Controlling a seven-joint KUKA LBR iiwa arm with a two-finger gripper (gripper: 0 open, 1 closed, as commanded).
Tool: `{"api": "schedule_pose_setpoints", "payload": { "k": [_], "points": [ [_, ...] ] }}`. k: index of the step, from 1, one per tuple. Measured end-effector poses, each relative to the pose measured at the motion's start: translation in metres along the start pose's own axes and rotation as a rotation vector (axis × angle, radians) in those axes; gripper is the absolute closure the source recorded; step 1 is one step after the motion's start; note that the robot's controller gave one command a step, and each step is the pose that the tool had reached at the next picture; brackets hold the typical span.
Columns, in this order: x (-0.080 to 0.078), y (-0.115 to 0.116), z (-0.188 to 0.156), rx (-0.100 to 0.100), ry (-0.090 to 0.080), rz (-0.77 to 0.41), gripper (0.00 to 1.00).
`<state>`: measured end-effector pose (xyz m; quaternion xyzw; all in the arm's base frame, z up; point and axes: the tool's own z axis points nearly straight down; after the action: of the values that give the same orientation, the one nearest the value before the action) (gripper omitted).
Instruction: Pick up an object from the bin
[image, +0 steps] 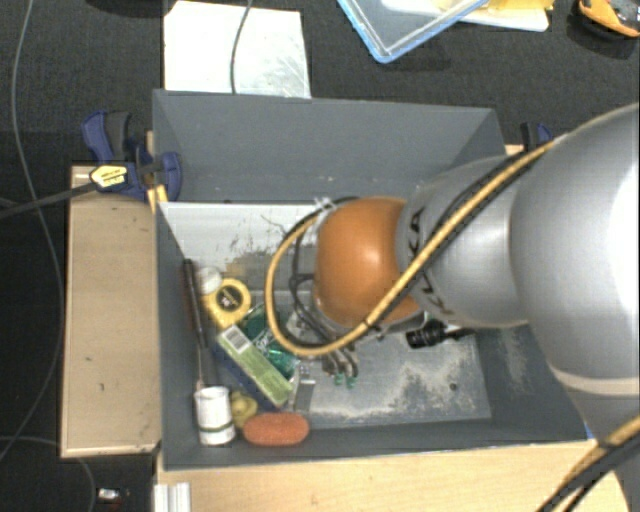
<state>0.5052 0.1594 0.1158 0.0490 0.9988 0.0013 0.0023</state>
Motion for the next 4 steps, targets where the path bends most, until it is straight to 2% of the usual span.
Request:
{"api": "schedule_pose_setpoints", "payload": {
  "k": [1, 2, 3, 4],
  "points": [
    [-0.024, -0.011, 0.036, -0.002, 0.0, -0.055, 0.0],
    [-0.02, -0.033, 0.046, 0.005, 0.009, 0.184, 1.0],
    [-0.02, -0.033, 0.046, 0.005, 0.009, 0.185, 1.0],
    [-0.016, -0.019, 0.036, 0.007, 0.01, 0.159, 1.0]
  ]
}}
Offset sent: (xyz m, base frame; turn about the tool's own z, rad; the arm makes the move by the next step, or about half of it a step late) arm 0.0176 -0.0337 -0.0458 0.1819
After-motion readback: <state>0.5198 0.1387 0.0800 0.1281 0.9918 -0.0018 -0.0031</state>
